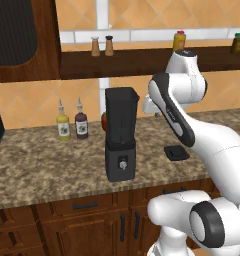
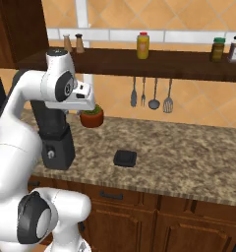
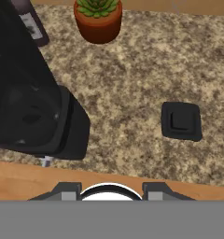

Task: Close the lid blender by securely placing the lid on top.

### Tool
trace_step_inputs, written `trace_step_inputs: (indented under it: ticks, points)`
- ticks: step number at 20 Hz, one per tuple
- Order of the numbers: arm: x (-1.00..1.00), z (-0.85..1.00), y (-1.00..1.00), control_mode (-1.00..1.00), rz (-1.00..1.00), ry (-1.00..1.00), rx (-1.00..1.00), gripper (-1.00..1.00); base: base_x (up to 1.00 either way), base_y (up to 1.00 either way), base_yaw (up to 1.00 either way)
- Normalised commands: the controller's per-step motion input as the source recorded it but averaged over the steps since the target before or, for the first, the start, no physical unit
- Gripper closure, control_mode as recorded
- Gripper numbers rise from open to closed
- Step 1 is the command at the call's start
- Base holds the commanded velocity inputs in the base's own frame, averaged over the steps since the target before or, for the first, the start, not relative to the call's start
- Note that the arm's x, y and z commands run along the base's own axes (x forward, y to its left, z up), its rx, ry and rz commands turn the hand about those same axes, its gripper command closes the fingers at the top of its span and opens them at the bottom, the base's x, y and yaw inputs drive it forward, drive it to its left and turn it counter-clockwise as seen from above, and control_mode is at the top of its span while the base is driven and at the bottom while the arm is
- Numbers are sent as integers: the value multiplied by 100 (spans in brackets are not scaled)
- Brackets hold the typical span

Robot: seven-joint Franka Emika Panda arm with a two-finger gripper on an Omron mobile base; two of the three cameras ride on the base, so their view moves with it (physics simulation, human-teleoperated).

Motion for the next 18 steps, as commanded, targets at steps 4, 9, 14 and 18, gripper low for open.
trace_step_inputs:
  ticks: [4, 9, 14, 18]
  points:
    - [0, -12, -66, -100, -8, 2, 9, -100, 0, 0, 0]
    - [0, -27, -100, -100, -9, 1, 12, -100, 0, 0, 0]
    - [3, -45, -82, -100, -6, 13, 1, -100, 0, 0, 0]
    - [20, -55, -29, -100, -3, 16, 0, -100, 0, 0, 0]
